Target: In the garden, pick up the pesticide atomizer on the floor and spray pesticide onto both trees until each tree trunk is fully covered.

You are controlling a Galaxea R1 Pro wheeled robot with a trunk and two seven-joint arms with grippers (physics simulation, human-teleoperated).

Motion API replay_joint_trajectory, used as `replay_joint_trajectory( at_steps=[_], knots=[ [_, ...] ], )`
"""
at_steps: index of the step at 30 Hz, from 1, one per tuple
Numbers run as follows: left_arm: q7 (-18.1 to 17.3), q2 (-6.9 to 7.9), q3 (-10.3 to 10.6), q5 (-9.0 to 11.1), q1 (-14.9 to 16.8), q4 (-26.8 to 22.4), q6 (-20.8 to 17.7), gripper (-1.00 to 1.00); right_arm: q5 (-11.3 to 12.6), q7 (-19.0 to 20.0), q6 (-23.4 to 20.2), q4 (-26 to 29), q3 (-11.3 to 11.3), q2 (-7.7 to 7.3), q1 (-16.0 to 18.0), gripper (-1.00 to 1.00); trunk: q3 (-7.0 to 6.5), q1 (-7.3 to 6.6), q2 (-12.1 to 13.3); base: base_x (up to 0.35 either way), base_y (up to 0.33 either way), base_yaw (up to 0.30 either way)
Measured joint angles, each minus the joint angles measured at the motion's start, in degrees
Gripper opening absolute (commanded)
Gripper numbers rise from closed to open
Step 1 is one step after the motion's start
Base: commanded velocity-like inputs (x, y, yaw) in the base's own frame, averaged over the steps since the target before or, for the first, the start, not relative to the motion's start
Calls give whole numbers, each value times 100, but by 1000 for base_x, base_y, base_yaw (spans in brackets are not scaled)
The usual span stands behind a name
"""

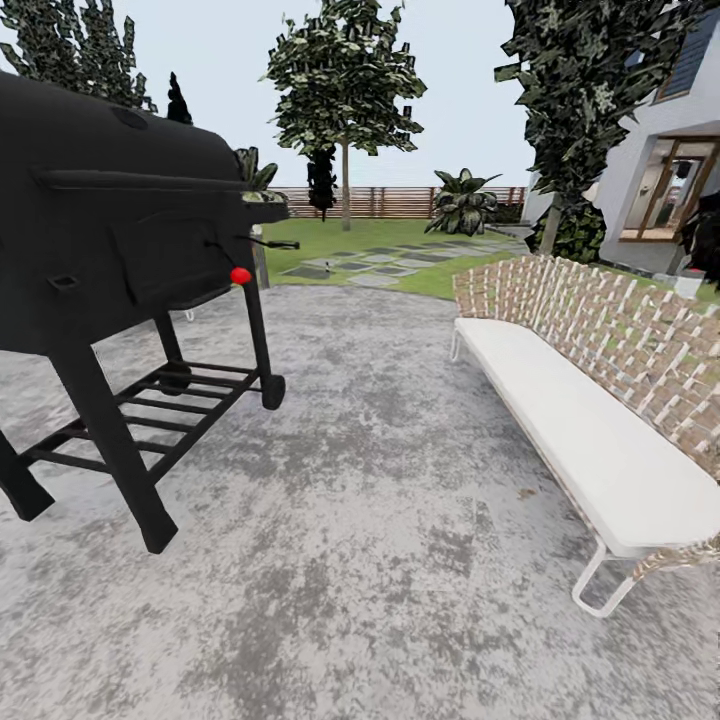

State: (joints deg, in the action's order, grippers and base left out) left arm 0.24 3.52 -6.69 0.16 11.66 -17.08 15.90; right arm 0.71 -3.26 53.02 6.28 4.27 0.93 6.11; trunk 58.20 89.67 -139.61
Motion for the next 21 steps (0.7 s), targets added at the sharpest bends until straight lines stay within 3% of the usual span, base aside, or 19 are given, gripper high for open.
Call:
replay_joint_trajectory(
  at_steps=[7, 21],
  knots=[
    [0, 2, -8, 0, -2, 0, -3, 100, 1, -1, 2, 0, 0, 0, 0, 100, 0, 0, 0, 305, -119, -223],
    [0, 11, -23, 31, -3, -2, -1, 100, 5, -19, -5, -2, 0, 9, 1, 100, 0, 0, 0, 327, -52, -11]
  ],
)
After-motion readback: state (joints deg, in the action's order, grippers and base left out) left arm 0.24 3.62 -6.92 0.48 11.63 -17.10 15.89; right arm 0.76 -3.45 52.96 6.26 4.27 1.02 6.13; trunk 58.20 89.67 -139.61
